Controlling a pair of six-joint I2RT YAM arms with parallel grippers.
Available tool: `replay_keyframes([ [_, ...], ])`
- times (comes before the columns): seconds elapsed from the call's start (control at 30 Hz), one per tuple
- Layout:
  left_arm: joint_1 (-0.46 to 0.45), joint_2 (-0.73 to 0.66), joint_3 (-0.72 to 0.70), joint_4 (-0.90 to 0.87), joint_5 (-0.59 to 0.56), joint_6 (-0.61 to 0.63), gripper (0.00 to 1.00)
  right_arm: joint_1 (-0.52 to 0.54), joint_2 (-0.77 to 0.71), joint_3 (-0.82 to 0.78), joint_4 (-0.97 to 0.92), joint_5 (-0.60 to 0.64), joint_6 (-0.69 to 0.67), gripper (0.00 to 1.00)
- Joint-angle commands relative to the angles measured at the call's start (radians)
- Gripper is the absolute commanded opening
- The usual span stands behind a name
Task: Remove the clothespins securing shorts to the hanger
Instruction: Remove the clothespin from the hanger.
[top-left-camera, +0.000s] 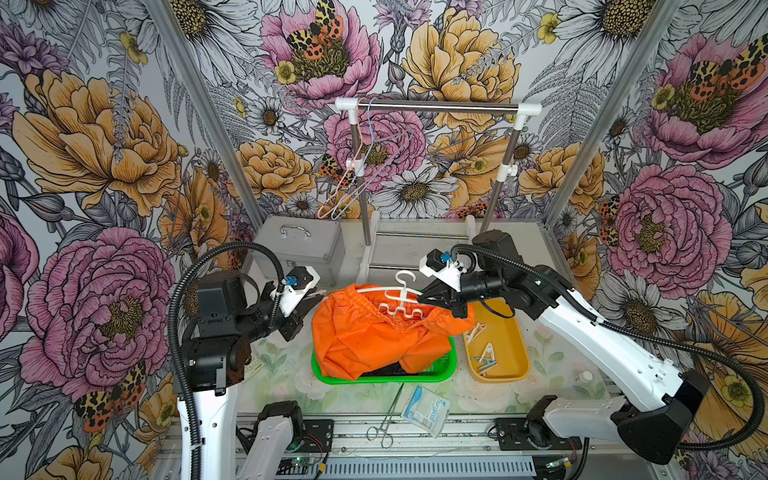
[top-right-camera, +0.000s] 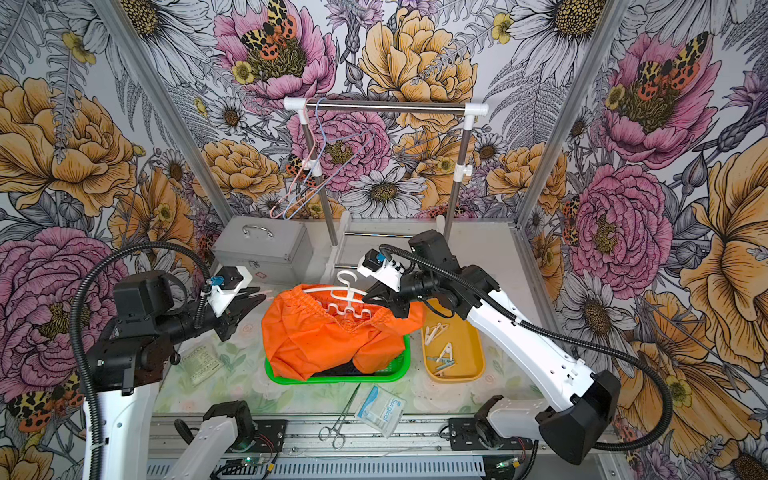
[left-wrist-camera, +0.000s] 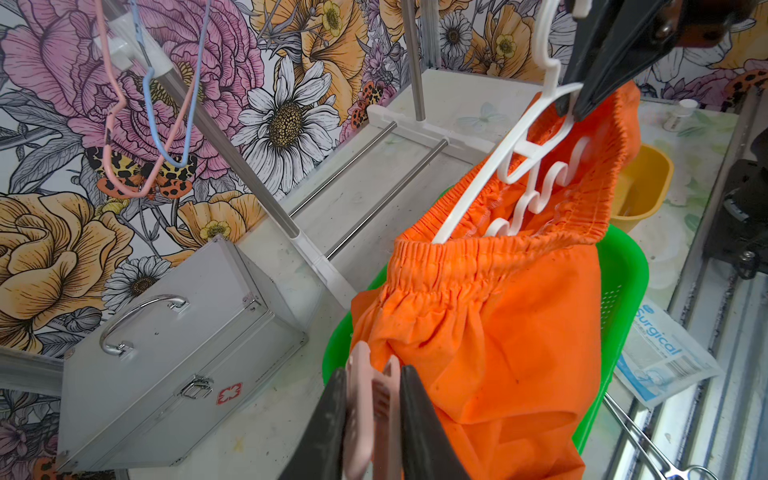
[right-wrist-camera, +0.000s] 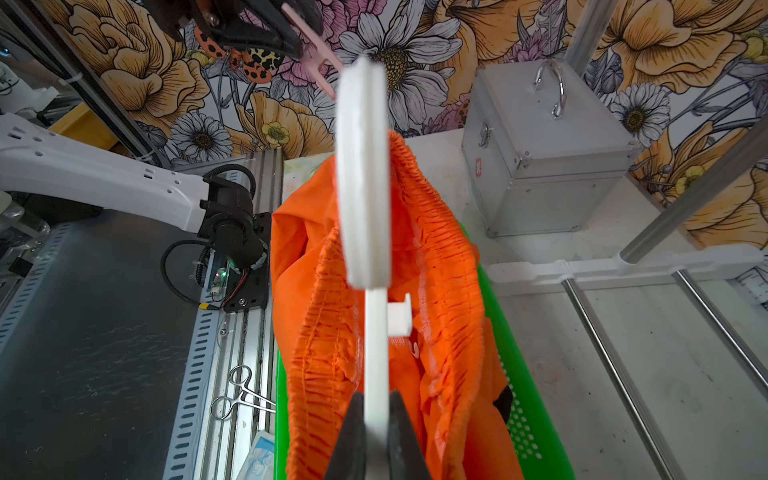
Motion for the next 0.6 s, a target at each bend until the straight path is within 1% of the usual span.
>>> replay_keyframes([
  [0.0,-0.026,-0.006,0.030,0.000,-0.024,-0.045,0.00,-0.001,0.006,0.026,0.017,0.054,0.024,0.00],
  [0.07,-0.056,-0.005,0.041,0.003,-0.008,-0.068,0.00,-0.001,0.013,0.034,0.018,0.092,0.037,0.00],
  [0.13,-0.109,-0.003,0.055,0.010,-0.008,-0.112,0.00,-0.003,0.022,0.042,0.019,0.124,0.052,0.00],
  [0.2,-0.207,-0.007,0.053,0.058,-0.056,-0.185,0.00,-0.005,0.035,0.053,0.020,0.138,0.067,0.00],
  [0.27,-0.343,-0.017,0.028,0.131,-0.140,-0.253,0.00,-0.007,0.046,0.065,0.022,0.149,0.082,0.00],
  [0.33,-0.497,-0.020,-0.011,0.210,-0.262,-0.304,0.00,-0.012,0.054,0.074,0.026,0.154,0.098,0.00],
  [0.43,-0.737,0.008,-0.065,0.310,-0.435,-0.332,0.00,-0.021,0.064,0.085,0.031,0.155,0.119,0.00],
  [0.5,-0.887,0.035,-0.106,0.399,-0.506,-0.333,0.00,-0.026,0.069,0.092,0.032,0.155,0.131,0.00],
  [0.57,-1.000,0.057,-0.163,0.517,-0.532,-0.323,0.00,-0.030,0.075,0.097,0.032,0.156,0.143,0.00],
])
